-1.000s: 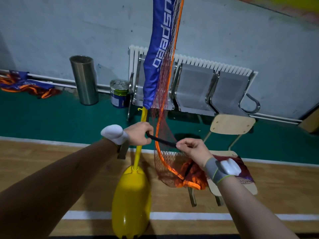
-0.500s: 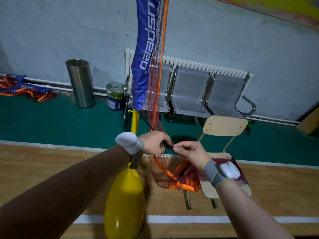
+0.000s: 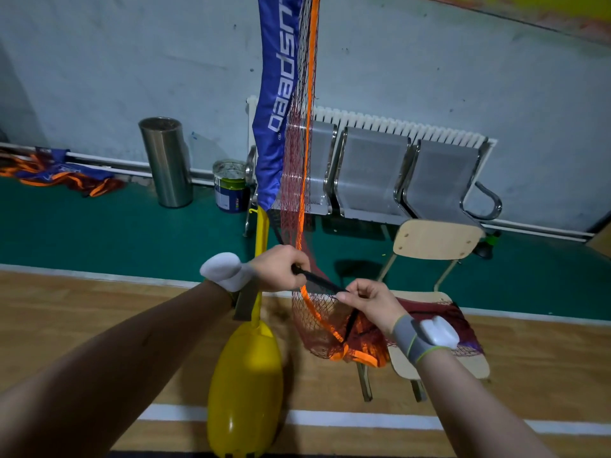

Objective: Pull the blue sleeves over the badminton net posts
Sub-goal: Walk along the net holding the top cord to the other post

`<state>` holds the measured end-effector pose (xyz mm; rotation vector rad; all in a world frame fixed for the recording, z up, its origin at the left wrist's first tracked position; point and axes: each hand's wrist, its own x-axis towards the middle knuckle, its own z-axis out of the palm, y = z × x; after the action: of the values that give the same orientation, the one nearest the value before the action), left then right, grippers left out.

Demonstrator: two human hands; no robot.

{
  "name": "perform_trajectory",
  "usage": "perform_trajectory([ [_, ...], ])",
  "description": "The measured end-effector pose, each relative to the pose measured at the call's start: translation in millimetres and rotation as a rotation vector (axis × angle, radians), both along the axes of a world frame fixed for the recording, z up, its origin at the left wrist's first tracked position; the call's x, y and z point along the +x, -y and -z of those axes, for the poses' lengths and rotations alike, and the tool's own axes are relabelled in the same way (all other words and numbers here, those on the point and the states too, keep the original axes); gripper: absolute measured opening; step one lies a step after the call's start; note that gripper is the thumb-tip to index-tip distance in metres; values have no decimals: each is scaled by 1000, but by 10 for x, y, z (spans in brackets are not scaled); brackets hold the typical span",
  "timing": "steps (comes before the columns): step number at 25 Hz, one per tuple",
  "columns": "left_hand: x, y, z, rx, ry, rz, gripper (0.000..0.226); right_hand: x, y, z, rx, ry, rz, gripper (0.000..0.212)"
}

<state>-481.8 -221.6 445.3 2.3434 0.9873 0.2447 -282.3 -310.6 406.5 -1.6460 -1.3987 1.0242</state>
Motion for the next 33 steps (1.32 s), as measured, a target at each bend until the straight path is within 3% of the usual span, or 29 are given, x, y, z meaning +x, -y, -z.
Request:
perform_trajectory([
  [5,-90,59,30,-27,-39,-64,14,-37,60,-121,-3,-86,-19,13],
  [12,201,393,-59,72,-58,86,41,-44,275,-253,32,-129,-69,13],
  [19,330,682,-40,9,-70,-51,24,123,472,-224,-13,22,-169,17],
  [23,268,808,-73,57,-29,-107,18,73,533,-165,10,110,-176,32],
  [25,183,833,-90,80,-15,-124,16,37,580,-130,-2,96,-185,36],
  [33,-308,833,-61,46,-52,-166,18,-209,764,-220,12,-23,-124,20],
])
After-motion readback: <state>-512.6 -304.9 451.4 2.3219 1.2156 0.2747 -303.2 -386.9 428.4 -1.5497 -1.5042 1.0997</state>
